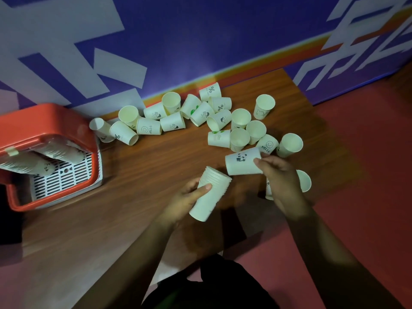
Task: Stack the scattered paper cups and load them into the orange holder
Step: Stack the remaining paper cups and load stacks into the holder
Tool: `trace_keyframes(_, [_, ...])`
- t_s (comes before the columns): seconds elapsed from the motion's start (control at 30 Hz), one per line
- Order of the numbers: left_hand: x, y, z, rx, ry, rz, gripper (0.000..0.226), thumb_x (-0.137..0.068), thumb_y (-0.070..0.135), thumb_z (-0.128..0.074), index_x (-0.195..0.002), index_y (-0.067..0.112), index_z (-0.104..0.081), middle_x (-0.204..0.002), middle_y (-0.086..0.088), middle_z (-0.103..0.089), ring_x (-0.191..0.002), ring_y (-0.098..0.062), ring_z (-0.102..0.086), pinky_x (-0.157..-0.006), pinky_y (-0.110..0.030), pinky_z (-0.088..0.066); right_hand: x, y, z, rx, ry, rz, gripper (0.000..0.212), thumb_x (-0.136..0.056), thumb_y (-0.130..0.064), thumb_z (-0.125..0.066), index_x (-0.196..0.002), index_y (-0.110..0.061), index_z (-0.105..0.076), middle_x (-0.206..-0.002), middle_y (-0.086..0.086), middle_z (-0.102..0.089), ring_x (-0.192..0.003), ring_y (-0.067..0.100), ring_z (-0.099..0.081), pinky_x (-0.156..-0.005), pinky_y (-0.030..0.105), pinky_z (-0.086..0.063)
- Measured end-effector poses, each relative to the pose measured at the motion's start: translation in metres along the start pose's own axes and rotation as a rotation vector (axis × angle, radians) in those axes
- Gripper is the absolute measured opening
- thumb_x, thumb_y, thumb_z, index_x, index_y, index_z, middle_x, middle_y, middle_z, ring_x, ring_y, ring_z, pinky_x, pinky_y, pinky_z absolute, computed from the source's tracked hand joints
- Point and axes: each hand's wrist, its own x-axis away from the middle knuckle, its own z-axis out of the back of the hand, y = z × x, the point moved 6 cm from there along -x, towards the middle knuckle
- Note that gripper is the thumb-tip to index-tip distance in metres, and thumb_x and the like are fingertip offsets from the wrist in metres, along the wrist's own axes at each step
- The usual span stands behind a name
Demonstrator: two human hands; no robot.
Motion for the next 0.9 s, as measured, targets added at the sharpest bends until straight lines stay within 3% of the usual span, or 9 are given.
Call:
trace_keyframes(0.13, [-0.009,0.005,-0.013,0.026,-0.003,0.088,0.047,-0.089,0.053,-0.07,-0.121,0.02,-0.075,-0.113,-0.012,-0.079,-0.093,-0.026,-0.075,-0.086,-0.039,-0.058,-0.012,0.001,-0.005,0.085,-0.184,-0.036,0.024,-0.077,-0.031,-0.079,-0.08,-0.009,-0.07,-0.083,0.008,-0.07,-0.082,0.022,-0.065,-0.081,0.04,-0.052])
trace_keyframes(0.2, [-0.014,0.004,-0.017,0.011,-0.024,0.103,0.05,-0.092,0.057,-0.064,-0.126,0.021,-0.073,-0.111,-0.01,-0.078,-0.09,-0.024,-0.075,-0.082,-0.037,-0.057,-0.016,0.005,-0.006,0.104,-0.291,-0.06,0.029,-0.076,-0.037,-0.08,-0.084,-0.011,-0.071,-0.093,0.01,-0.072,-0.096,0.028,-0.069,-0.096,0.048,-0.054])
trace_keyframes(0.3, [-0.018,-0.002,-0.021,0.022,-0.02,0.118,0.046,-0.096,0.057,-0.059,-0.123,0.022,-0.072,-0.099,-0.007,-0.078,-0.079,-0.02,-0.074,-0.072,-0.033,-0.059,-0.022,0.007,-0.005,0.076,-0.336,-0.074,0.039,-0.066,-0.05,-0.081,-0.097,-0.029,-0.074,-0.113,0.005,-0.071,-0.11,0.023,-0.068,-0.097,0.048,-0.054])
trace_keyframes(0.4, [-0.02,-0.01,-0.026,-0.025,-0.059,0.166,0.052,-0.09,0.066,-0.06,-0.122,0.027,-0.072,-0.108,-0.008,-0.08,-0.093,-0.028,-0.077,-0.082,-0.039,-0.06,-0.021,0.012,-0.008,0.097,-0.4,-0.123,0.054,-0.064,-0.056,-0.08,-0.114,-0.043,-0.067,-0.122,0.003,-0.067,-0.114,0.019,-0.065,-0.096,0.042,-0.055])
trace_keyframes(0.53, [-0.022,-0.01,-0.038,-0.054,-0.087,0.156,0.056,-0.088,0.059,-0.067,-0.129,0.022,-0.068,-0.117,-0.011,-0.078,-0.101,-0.028,-0.076,-0.092,-0.043,-0.058,-0.004,0.03,-0.019,0.177,-0.537,-0.156,0.051,-0.085,-0.039,-0.073,-0.133,-0.027,-0.058,-0.125,0.002,-0.064,-0.115,0.015,-0.064,-0.096,0.039,-0.056])
trace_keyframes(0.67, [-0.032,-0.005,-0.047,-0.007,-0.107,0.115,0.059,-0.089,0.058,-0.069,-0.132,0.017,-0.066,-0.108,-0.013,-0.077,-0.087,-0.025,-0.076,-0.077,-0.037,-0.061,-0.014,0.043,0.008,0.135,-0.25,-0.172,0.037,-0.093,-0.04,-0.063,-0.122,-0.017,-0.065,-0.113,-0.003,-0.07,-0.104,0.014,-0.069,-0.088,0.031,-0.057])
trace_keyframes(0.77, [-0.039,-0.005,-0.046,0.018,-0.092,0.1,0.078,-0.076,0.063,-0.08,-0.135,0.016,-0.064,-0.116,-0.017,-0.074,-0.096,-0.03,-0.073,-0.085,-0.042,-0.057,-0.02,0.058,0.041,0.62,-0.003,0.111,0.03,-0.085,-0.03,-0.075,-0.103,-0.007,-0.067,-0.1,0.004,-0.066,-0.093,0.022,-0.064,-0.081,0.033,-0.051])
trace_keyframes(0.83, [-0.042,-0.007,-0.044,0.026,-0.077,0.087,0.074,-0.078,0.06,-0.075,-0.137,0.015,-0.062,-0.117,-0.016,-0.074,-0.1,-0.029,-0.072,-0.088,-0.042,-0.056,-0.018,0.075,0.052,0.95,0.089,0.305,0.036,-0.078,-0.023,-0.08,-0.099,0.0,-0.062,-0.096,0.017,-0.059,-0.089,0.032,-0.059,-0.08,0.04,-0.053])
trace_keyframes(0.9, [-0.044,-0.011,-0.043,0.026,-0.071,0.093,0.075,-0.078,0.061,-0.074,-0.137,0.016,-0.062,-0.119,-0.017,-0.073,-0.102,-0.03,-0.071,-0.091,-0.044,-0.055,-0.019,0.089,0.058,1.144,0.111,0.333,0.041,-0.078,-0.027,-0.078,-0.102,0.0,-0.06,-0.098,0.02,-0.058,-0.09,0.034,-0.058,-0.079,0.044,-0.055])
